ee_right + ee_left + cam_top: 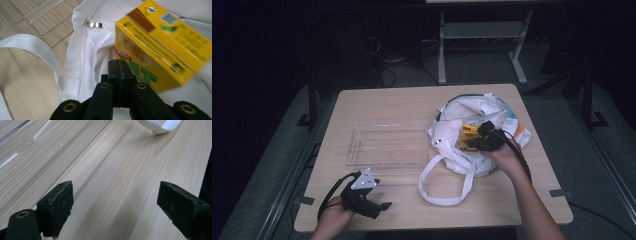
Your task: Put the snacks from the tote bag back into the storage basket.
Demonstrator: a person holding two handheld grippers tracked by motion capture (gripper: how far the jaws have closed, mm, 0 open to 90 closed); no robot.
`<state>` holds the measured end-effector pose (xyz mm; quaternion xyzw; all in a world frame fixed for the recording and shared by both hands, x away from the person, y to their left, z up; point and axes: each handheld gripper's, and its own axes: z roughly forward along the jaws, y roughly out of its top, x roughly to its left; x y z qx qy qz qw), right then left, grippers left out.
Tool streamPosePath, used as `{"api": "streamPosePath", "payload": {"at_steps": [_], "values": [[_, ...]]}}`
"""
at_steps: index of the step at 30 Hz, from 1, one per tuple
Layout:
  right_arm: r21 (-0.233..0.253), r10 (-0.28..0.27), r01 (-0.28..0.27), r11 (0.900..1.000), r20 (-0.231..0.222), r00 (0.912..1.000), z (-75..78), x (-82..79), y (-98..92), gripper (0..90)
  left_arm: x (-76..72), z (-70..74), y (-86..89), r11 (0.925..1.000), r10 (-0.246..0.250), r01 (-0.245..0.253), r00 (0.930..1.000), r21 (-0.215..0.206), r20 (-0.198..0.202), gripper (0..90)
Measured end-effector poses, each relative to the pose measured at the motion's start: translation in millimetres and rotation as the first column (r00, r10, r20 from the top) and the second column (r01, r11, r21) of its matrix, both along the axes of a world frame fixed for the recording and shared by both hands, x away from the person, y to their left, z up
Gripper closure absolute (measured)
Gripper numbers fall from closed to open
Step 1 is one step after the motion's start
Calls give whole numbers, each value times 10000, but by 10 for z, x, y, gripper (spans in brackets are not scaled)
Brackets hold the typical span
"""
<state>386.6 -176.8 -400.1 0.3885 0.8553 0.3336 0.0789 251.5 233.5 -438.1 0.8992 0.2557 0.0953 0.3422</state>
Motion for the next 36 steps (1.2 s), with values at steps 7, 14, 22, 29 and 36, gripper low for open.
{"api": "streamPosePath", "payload": {"at_steps": [7, 14, 22, 29, 36], "values": [[46, -155, 156, 9999, -263, 9995, 56, -29, -279, 898, 11, -7, 22, 10000, 64, -65, 9999, -67, -132, 134], [328, -564, 571, 9978, -230, 9981, 95, -6, -486, 898, 13, -5, 16, 10000, 51, -52, 9999, -71, -127, 134], [93, -555, 557, 9984, -196, 9983, 66, 59, -519, 898, 19, -11, 16, 10000, 9, -10, 9999, -46, -116, 134], [-78, -397, 395, 9992, -202, 9990, 16, 106, -494, 898, 22, -9, 18, 10000, 34, -35, 9999, -65, -160, 134], [-27, -310, 310, 9995, -164, 9994, 10, 120, -471, 898, 22, -16, 17, 10000, 52, -53, 9999, -67, -157, 134]]}}
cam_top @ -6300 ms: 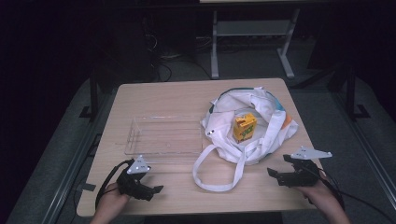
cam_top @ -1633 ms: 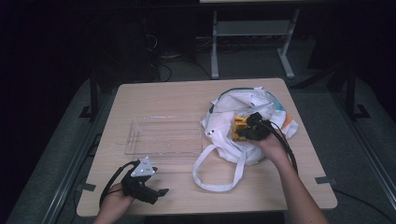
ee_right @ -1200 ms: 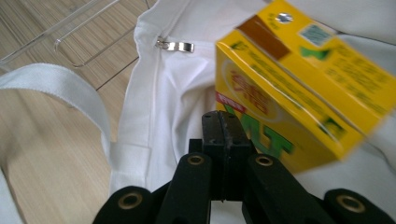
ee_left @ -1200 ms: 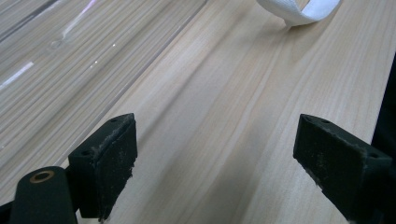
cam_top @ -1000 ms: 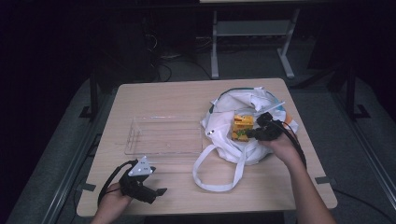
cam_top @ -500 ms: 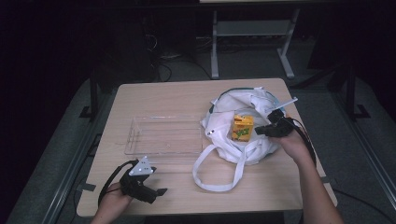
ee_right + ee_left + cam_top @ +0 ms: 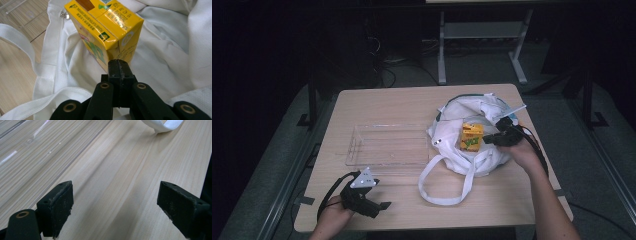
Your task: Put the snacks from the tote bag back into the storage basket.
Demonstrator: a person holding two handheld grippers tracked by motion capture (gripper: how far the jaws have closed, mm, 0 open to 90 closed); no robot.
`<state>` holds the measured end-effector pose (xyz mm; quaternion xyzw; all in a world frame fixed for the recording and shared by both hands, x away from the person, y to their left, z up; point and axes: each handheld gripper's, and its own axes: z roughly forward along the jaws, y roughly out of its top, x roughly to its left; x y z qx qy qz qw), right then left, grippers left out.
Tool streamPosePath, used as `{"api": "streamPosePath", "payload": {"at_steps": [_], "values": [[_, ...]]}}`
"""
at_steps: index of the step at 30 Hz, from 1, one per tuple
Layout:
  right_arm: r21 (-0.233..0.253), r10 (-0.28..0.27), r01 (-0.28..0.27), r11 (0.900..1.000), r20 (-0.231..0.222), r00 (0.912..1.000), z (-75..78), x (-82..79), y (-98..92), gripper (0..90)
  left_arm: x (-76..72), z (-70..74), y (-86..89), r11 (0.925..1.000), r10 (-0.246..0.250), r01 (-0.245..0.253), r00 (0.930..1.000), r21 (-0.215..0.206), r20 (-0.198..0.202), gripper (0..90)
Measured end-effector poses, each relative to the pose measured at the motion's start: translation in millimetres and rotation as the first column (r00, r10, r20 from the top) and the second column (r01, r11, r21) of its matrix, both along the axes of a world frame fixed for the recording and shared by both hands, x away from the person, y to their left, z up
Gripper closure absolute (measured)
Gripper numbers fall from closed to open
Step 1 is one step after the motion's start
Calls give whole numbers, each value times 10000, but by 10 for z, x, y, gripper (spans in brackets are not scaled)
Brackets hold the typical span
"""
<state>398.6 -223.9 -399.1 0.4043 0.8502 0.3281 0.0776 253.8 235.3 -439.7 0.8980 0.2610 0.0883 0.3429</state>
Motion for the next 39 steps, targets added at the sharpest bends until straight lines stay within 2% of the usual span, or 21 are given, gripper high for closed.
{"api": "streamPosePath", "payload": {"at_steps": [9, 39], "values": [[251, 135, -132, 9996, -93, 9999, 14, -10, -22, 898, 3, -1, -6, 10000, -40, 40, 10000, -6, -8, 134], [145, 1090, -1087, 9940, -184, 9939, 36, -92, 106, 898, 7, -4, -34, 9998, -187, 187, 9998, 22, -55, 134]]}}
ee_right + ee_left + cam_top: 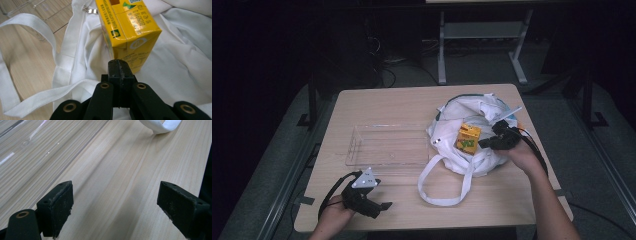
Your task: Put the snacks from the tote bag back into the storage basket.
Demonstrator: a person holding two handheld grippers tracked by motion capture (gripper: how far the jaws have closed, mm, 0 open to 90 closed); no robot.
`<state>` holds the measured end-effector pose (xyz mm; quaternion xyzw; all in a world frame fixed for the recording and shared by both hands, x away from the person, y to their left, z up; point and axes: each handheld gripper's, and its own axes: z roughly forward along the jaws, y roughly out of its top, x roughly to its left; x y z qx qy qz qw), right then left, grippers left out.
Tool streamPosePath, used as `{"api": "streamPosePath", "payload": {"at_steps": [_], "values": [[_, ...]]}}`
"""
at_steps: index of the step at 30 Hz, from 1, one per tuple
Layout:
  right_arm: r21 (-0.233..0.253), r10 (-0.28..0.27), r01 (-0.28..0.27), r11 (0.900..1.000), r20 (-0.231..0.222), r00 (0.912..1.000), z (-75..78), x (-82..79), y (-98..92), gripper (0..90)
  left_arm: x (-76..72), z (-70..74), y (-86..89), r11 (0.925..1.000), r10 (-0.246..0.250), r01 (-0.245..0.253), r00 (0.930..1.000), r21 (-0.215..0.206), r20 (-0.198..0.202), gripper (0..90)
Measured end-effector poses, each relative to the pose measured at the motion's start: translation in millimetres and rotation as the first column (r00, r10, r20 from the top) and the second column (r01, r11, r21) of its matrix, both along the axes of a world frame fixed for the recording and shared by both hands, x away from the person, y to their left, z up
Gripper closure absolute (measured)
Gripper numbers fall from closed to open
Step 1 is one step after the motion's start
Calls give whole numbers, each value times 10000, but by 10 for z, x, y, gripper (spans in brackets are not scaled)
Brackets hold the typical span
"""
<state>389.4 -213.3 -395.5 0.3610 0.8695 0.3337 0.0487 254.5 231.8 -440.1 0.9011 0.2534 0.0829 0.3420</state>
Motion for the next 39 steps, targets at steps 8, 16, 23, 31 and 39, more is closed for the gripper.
{"api": "streamPosePath", "payload": {"at_steps": [8, 16, 23, 31, 39], "values": [[-541, 395, -388, 9978, 118, 9992, 9, -4, 73, 898, -5, 4, 1, 10000, -42, 42, 10000, 13, 28, 134], [-381, -466, 487, 9981, 552, 9974, 73, 81, -105, 898, 0, 5, -6, 10000, -55, 55, 10000, 51, -8, 134], [-297, -729, 748, 9968, 594, 9956, 25, 286, -112, 898, 13, -5, -11, 10000, -25, 25, 10000, 16, -29, 134], [-603, -569, 597, 9964, 481, 9972, -30, 419, -8, 898, 6, -9, -7, 10000, -62, 62, 9999, -13, -80, 134], [-643, -138, 146, 9978, 137, 9998, -43, 384, -13, 899, 12, -14, -23, 9999, -162, 163, 9998, 56, -65, 134]]}}
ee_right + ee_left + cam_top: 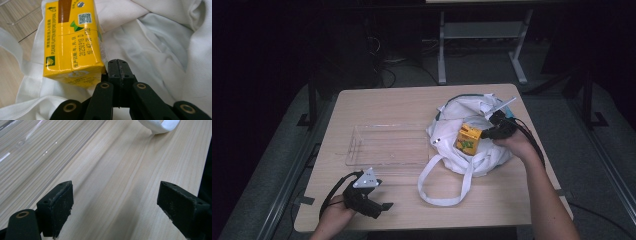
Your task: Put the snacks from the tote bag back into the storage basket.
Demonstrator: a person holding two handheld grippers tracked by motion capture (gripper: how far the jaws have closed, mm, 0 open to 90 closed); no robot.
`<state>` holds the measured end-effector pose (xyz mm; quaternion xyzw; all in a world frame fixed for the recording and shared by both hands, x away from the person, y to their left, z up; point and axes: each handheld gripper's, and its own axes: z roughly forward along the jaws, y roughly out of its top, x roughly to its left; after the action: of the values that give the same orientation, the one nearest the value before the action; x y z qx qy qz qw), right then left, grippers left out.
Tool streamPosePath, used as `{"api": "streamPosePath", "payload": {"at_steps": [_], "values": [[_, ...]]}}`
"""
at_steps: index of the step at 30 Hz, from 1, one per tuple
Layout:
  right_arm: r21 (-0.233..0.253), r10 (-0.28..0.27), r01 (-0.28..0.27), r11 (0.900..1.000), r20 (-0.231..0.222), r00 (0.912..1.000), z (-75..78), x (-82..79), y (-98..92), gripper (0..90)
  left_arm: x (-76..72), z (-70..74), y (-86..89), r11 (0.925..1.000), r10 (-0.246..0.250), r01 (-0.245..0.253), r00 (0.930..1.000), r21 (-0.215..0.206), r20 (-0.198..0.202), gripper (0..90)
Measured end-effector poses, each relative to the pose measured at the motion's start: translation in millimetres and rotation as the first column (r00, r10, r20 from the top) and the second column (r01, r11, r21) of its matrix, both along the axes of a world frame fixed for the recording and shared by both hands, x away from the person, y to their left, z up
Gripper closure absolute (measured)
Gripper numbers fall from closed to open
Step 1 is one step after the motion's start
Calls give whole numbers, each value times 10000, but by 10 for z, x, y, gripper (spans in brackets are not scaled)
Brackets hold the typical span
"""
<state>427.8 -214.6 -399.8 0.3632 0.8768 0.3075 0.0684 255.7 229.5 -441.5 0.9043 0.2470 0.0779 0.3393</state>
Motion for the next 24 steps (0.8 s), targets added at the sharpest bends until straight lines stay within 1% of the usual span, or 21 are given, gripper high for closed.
{"api": "streamPosePath", "payload": {"at_steps": [3, 4, 5, 7, 8, 11, 12, 13, 15, 17, 18, 19, 20, 21, 22, 23, 24], "values": [[-36, 203, -203, 9998, -57, 9998, 4, -28, 1, 899, 1, -2, -4, 10000, -8, 8, 10000, 31, -25, 134], [-48, 202, -203, 9998, -152, 9997, 10, -43, 5, 899, 1, -1, -4, 10000, -8, 8, 10000, 34, -30, 134], [-91, 306, -307, 9995, -118, 9995, 10, -53, 6, 898, 2, -1, -4, 10000, -23, 23, 10000, 37, -25, 134], [-76, 314, -316, 9995, -148, 9994, 17, -66, 10, 898, -1, -5, -8, 10000, 10, -10, 10000, -31, -19, 134], [-180, 292, -295, 9994, -191, 9994, 32, -83, 18, 898, -4, -4, -9, 10000, 13, -13, 10000, -56, -17, 134], [-164, 332, -335, 9993, -169, 9993, 38, -91, 18, 898, -3, -1, -5, 10000, -16, 16, 10000, 1, -13, 134], [-296, 121, -127, 9995, -182, 9998, 49, -99, 13, 898, -3, 1, -2, 10000, -13, 13, 10000, -28, -18, 134], [-348, 27, -32, 9994, -134, 9999, 55, -101, -1, 898, -3, 1, -2, 10000, -9, 9, 10000, -39, -15, 134], [-205, -99, 94, 9997, -255, 9996, 75, -115, -34, 898, -1, -1, -2, 10000, -10, 10, 10000, -35, -30, 134], [-371, -221, 211, 9991, -243, 9995, 102, -130, -61, 897, -2, 1, -3, 10000, 5, -5, 10000, -57, -58, 134], [-371, -221, 211, 9991, -243, 9995, 102, -130, -61, 897, -1, -1, 0, 10000, 1, -2, 10000, -87, -45, 134], [-460, -325, 311, 9985, -309, 9990, 123, -141, -67, 897, -3, -2, 2, 9998, 90, -91, 9999, -154, -55, 134], [-573, -439, 421, 9975, -310, 9986, 187, -161, -83, 862, -5, -1, 6, 9997, 150, -152, 9998, -211, -95, 134], [-573, -439, 421, 9975, -310, 9986, 187, -161, -83, 862, -3, 6, 14, 9998, 103, -104, 9999, -158, -78, 134], [-653, -478, 457, 9968, -322, 9983, 225, -169, -90, 857, -2, 6, 17, 9998, 97, -97, 9999, -179, -41, 134], [-776, -452, 429, 9961, -280, 9986, 305, -190, -95, 839, -4, 9, 19, 9998, 122, -123, 9999, -172, -52, 134], [-848, -444, 417, 9955, -300, 9986, 343, -198, -97, 825, -8, 9, 22, 9997, 142, -144, 9999, -195, -99, 134]]}}
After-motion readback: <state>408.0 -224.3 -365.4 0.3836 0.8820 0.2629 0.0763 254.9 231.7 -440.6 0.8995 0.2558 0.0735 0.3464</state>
